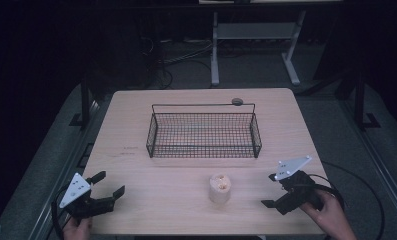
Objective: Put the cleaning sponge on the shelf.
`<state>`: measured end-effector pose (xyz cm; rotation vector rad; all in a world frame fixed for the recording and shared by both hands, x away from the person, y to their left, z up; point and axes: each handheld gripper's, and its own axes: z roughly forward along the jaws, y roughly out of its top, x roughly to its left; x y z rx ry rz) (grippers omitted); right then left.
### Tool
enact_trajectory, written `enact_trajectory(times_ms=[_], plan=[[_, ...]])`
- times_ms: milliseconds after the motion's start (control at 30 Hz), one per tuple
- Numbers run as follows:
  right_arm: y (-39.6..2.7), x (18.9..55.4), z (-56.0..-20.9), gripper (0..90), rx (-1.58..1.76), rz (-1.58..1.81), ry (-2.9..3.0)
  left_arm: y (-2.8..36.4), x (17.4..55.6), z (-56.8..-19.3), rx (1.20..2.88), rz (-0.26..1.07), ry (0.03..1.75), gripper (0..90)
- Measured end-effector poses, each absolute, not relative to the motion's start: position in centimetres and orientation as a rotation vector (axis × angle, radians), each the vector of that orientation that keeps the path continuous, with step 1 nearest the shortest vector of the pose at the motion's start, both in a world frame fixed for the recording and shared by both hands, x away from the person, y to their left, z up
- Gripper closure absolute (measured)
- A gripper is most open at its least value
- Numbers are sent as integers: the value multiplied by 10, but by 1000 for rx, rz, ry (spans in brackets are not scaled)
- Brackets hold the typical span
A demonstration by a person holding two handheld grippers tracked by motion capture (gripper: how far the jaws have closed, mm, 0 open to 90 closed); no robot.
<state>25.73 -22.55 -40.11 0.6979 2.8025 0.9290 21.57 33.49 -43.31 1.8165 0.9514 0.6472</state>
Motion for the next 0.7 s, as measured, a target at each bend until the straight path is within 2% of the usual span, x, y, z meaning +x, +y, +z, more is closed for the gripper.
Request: enact_trajectory(times_ms=[700], plan=[[-202,264,-396,143,602,890,2842,337,215,-433,1814,648,956,141]])
